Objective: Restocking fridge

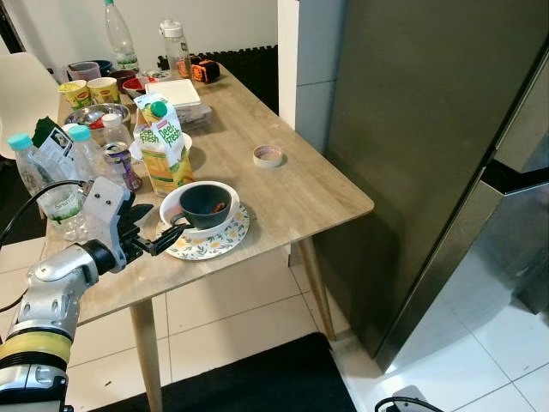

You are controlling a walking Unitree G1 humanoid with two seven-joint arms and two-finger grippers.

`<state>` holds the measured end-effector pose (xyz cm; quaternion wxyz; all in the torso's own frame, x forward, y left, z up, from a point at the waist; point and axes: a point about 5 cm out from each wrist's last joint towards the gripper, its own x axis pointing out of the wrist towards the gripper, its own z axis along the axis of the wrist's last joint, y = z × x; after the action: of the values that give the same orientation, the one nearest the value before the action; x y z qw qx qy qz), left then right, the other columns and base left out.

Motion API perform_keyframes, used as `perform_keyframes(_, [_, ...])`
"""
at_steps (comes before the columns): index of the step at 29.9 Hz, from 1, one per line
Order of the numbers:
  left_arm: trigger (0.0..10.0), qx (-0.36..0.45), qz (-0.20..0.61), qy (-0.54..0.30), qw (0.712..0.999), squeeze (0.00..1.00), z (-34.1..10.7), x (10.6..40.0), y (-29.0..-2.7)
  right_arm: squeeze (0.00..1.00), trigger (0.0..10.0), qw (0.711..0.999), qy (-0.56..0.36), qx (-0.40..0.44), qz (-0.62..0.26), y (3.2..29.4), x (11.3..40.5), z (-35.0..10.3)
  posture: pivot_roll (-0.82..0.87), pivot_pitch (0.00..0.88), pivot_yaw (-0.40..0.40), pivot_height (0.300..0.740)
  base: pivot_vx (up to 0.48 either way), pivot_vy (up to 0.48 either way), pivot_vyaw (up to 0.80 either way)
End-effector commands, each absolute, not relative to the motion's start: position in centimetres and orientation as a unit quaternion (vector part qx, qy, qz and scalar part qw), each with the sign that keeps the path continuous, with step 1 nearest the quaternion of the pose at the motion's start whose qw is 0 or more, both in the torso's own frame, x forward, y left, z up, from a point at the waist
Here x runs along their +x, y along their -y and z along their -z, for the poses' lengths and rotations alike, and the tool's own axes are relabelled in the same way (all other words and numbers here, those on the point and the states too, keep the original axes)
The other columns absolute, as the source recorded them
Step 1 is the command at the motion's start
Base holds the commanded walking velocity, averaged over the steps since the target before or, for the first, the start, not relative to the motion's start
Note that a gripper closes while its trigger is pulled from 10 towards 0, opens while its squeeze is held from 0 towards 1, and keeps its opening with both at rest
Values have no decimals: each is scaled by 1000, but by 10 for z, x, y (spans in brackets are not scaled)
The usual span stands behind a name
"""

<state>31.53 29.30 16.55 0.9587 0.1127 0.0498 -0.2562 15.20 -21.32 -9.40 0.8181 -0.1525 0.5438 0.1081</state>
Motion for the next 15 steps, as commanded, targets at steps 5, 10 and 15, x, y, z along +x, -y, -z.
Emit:
perform_keyframes(5, [10000,146,240,-80,956,0,-160,318,-298,0,10000,816,-547,-152,-108,211,149,96,-67,0,25,740,0,0,0])
perform_keyframes(10, [10000,148,231,-86,958,0,-154,323,-297,0,10000,816,-547,-153,-106,213,149,95,-67,0,25,740,0,0,0])
perform_keyframes(15, [10000,145,228,-87,959,0,-150,327,-293,0,10000,816,-548,-153,-104,213,149,95,-75,0,26,740,0,0,0])
